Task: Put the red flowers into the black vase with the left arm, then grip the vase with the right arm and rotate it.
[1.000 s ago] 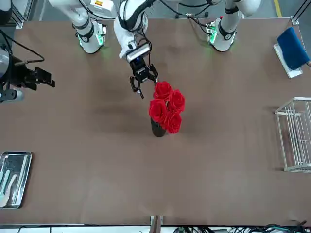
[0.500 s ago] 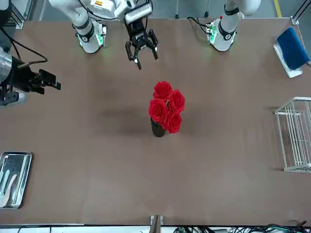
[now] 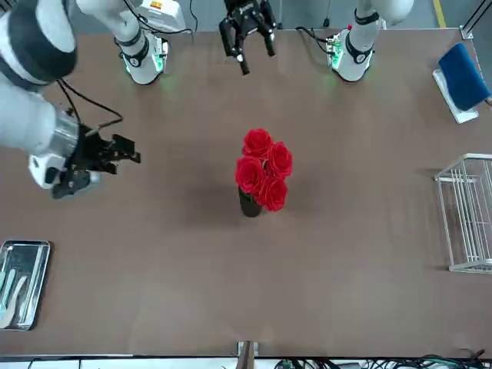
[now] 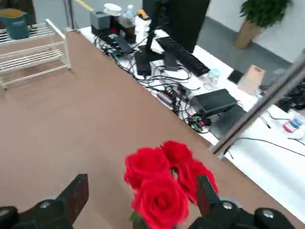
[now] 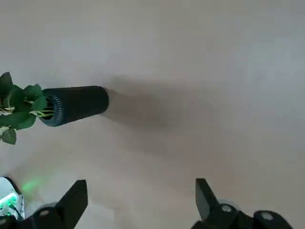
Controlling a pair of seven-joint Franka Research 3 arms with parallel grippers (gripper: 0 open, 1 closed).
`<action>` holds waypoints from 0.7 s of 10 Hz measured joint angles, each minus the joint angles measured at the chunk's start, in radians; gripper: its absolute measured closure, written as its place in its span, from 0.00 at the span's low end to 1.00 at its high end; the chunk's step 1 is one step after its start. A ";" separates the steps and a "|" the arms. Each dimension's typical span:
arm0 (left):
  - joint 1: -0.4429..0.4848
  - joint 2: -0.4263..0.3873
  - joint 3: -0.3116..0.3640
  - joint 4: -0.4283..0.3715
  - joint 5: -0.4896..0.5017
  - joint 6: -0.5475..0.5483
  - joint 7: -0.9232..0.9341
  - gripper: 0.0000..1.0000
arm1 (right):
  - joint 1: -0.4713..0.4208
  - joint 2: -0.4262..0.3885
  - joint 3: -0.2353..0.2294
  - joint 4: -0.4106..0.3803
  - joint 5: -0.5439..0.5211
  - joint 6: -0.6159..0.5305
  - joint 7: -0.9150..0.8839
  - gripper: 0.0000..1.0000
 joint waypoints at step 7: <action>0.476 -0.065 0.002 -0.012 -0.251 0.165 0.282 0.00 | 0.219 0.211 0.044 -0.007 0.040 0.383 0.243 0.00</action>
